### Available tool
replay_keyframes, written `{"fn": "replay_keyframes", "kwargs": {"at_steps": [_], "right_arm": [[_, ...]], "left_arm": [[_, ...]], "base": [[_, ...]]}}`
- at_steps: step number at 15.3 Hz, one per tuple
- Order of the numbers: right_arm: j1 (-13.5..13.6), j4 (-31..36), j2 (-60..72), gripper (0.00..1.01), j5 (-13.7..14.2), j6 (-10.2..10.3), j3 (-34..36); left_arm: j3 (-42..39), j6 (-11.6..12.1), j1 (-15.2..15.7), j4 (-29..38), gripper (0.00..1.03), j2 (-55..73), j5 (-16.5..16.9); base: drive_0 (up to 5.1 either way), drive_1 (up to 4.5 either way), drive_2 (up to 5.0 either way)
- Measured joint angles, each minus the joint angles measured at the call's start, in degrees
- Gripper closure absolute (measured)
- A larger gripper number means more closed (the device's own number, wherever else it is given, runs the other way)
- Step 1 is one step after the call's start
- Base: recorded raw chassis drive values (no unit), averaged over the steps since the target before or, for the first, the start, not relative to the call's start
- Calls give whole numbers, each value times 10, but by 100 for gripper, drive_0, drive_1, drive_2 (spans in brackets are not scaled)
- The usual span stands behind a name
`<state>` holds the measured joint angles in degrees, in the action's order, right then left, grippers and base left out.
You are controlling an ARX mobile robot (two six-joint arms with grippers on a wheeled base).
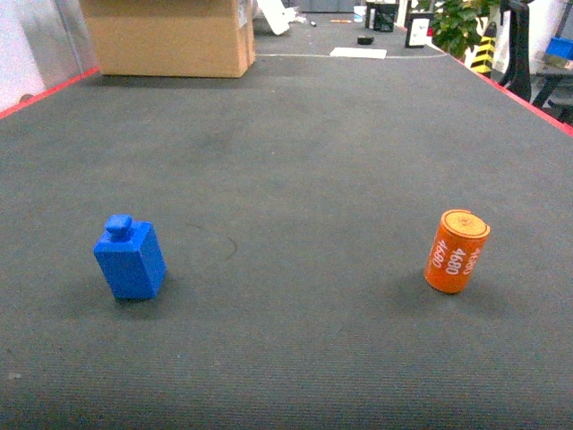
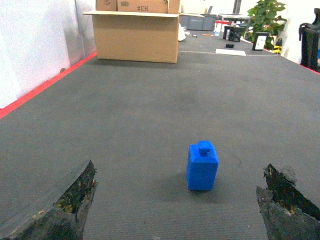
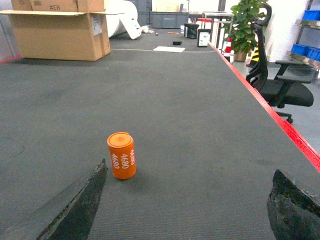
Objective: Sort blue parts and orange caps into right shelf containers
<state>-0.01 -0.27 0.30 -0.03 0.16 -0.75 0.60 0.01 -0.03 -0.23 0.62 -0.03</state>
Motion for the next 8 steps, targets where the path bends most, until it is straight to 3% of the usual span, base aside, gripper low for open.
{"fn": "replay_keyframes", "kwargs": {"at_steps": [8], "right_arm": [[0,0,0,3,0,0,0]], "left_arm": [[0,0,0,0,5,0,0]], "base": [[0,0,0]]}}
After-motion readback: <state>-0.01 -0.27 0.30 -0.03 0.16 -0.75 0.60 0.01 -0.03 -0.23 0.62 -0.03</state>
